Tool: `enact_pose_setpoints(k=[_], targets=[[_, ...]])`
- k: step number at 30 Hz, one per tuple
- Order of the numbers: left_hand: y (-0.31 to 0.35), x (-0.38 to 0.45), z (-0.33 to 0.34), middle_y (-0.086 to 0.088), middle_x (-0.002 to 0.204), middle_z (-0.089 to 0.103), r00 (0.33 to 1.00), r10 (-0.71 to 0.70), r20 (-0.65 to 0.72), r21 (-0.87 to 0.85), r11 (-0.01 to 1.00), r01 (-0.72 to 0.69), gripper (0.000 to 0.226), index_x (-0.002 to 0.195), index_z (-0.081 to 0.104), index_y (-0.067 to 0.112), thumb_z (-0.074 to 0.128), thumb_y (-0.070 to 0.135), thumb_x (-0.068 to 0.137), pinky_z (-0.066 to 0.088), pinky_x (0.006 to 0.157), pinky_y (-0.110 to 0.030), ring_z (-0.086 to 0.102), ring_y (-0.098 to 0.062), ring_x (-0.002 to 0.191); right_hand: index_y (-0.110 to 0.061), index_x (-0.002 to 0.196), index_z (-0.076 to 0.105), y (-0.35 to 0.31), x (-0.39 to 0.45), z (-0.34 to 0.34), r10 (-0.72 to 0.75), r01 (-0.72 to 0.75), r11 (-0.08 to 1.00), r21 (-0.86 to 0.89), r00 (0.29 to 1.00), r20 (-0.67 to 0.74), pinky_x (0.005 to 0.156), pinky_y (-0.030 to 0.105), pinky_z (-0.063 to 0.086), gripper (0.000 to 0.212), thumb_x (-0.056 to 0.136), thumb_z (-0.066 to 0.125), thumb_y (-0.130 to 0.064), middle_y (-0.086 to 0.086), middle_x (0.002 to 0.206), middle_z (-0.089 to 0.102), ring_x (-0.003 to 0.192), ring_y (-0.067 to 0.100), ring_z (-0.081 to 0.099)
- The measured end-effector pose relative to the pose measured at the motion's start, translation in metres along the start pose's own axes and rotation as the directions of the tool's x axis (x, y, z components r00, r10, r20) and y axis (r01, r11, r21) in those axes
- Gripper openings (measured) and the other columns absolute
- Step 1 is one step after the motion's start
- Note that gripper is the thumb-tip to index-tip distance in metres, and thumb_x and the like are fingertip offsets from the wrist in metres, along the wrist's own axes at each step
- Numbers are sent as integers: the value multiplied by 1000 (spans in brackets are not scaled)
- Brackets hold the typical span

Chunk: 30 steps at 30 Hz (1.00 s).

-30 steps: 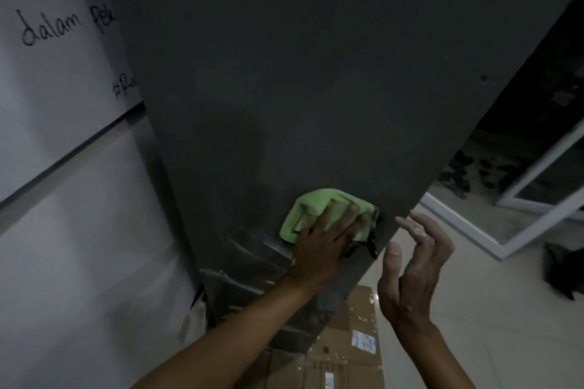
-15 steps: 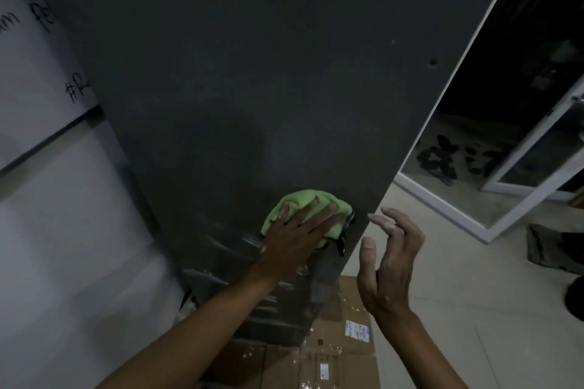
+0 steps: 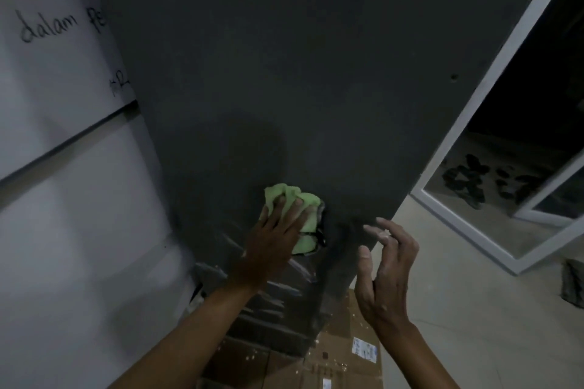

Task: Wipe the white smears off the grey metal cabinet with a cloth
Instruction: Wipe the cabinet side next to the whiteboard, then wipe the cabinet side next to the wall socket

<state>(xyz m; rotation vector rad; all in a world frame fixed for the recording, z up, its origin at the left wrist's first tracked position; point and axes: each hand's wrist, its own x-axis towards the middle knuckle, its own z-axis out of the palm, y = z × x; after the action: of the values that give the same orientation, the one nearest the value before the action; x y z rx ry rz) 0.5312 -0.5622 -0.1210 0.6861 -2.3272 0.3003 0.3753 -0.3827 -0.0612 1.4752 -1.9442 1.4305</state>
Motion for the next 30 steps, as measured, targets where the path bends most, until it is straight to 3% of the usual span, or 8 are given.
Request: enact_pose_setpoints(k=[3, 8, 13, 17, 20, 24, 27, 30], targets=[[-32, -16, -13, -13, 164, 27, 992, -124, 14, -28, 992, 124, 55, 160, 29, 16, 32, 37, 109, 34, 115, -58, 23, -45, 150, -13, 131, 59, -11, 6, 11, -7, 7, 999, 34, 1000, -13, 116, 37, 34, 38, 107, 45, -40, 10, 141, 48, 142, 9, 35], [-74, -41, -25, -13, 174, 9, 930, -361, 73, -79, 927, 367, 60, 168, 1, 23, 23, 38, 114, 19, 123, -60, 8, -44, 159, -12, 130, 58, -41, 1, 30, -63, 59, 995, 81, 997, 43, 119, 29, 28, 35, 101, 50, -31, 12, 140, 49, 142, 6, 33], [-102, -48, -42, -15, 175, 3, 809, -581, 86, -149, 796, 587, 60, 168, 11, 16, 21, 39, 114, 22, 124, -63, 2, -35, 162, -4, 125, 63, -56, -4, 35, -92, 88, 993, 77, 994, 53, 119, 26, 26, 38, 100, 49, -29, 16, 136, 52, 136, 18, 39], [-98, -45, -53, -11, 176, 4, 785, -615, 80, -198, 762, 617, 63, 168, 16, 20, 27, 45, 111, 15, 124, -67, 1, -32, 162, -4, 125, 63, -62, -7, 41, -105, 98, 991, 95, 991, 82, 117, 28, 29, 37, 101, 52, -29, 15, 135, 53, 135, 16, 40], [-96, -46, -65, -7, 176, 6, 786, -608, 109, -210, 759, 616, 66, 167, 15, 29, 33, 51, 108, 7, 124, -70, 1, -29, 163, -13, 128, 60, -69, -11, 49, -139, 111, 981, 157, 975, 175, 110, 19, 35, 32, 106, 50, -34, 6, 131, 55, 130, 2, 44], [-101, -45, -83, -7, 175, 11, 771, -621, 138, -274, 725, 632, 60, 164, 28, 33, 34, 42, 105, 16, 124, -63, 9, -30, 162, -27, 128, 57, -95, -4, 71, -155, 48, 957, 287, 920, 360, 81, 9, 50, 23, 105, 56, -31, -24, 110, 58, 100, -8, 63], [-110, -44, -95, -16, 171, 15, 803, -575, 153, -296, 749, 593, 59, 162, 34, 30, 32, 35, 103, 27, 125, -53, 18, -39, 158, -32, 118, 60, -118, 11, 98, -36, -117, 955, 274, 868, 496, 67, 19, 55, 12, 107, 56, -35, -22, 98, 68, 82, 2, 70], [-117, -45, -101, -2, 170, 24, 765, -610, 206, -408, 657, 634, 55, 158, 39, 42, 43, 41, 103, 35, 123, -49, 30, -30, 155, -24, 108, 74, -137, 24, 136, 163, -311, 944, 111, 731, 663, 80, 37, 59, 14, 104, 61, -29, -7, 93, 79, 85, 14, 75]])
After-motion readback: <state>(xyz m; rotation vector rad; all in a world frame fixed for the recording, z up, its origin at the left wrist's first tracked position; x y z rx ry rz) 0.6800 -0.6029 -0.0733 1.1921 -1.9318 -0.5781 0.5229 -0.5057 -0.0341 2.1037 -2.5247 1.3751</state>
